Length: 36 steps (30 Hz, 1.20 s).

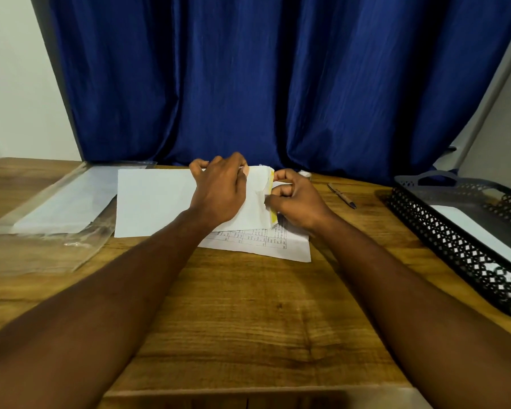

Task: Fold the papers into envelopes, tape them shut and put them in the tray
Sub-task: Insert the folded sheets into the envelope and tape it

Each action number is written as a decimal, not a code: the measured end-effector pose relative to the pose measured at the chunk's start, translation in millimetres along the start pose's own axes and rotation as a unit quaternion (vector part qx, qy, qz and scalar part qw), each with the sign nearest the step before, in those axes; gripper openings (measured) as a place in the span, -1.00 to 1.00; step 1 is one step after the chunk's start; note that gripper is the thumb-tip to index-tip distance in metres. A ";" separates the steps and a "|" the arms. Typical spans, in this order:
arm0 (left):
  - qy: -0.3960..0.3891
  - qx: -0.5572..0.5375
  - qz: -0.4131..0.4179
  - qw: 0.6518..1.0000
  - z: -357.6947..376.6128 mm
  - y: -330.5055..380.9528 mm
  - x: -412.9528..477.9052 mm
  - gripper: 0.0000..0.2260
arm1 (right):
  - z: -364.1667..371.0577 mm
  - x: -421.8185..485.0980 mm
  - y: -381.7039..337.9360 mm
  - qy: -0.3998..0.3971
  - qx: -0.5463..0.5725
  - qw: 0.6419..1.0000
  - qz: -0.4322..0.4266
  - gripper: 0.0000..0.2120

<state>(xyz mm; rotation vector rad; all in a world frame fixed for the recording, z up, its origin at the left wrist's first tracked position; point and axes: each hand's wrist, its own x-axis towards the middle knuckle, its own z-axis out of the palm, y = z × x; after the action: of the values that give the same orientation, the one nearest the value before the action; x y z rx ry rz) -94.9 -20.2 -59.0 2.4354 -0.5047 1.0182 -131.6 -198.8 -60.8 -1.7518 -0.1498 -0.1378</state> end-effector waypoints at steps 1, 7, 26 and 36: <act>-0.001 -0.001 -0.002 1.000 0.2 0.0 0.0 -0.86 | -1.3 1.1 0.6 0.013 -0.007 1.000 0.004 -0.61; -0.030 0.024 0.006 0.999 1.0 -1.3 -1.1 -0.77 | -3.9 2.1 3.9 0.062 -0.082 0.995 0.004 -0.62; -0.261 -0.097 -0.026 0.960 19.0 -1.0 -16.6 -0.75 | -11.5 6.0 15.8 0.022 -0.138 0.990 0.019 -0.58; -0.236 -0.144 -0.074 0.958 26.7 0.7 -20.7 -0.74 | -12.7 18.9 31.2 -0.010 -0.213 0.975 -0.061 -0.71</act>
<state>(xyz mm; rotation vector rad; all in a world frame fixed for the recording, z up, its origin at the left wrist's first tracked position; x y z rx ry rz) -93.6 -31.8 -90.8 2.3940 -0.5680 0.2679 -107.6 -216.5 -85.3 -2.1735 -0.2566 -0.2564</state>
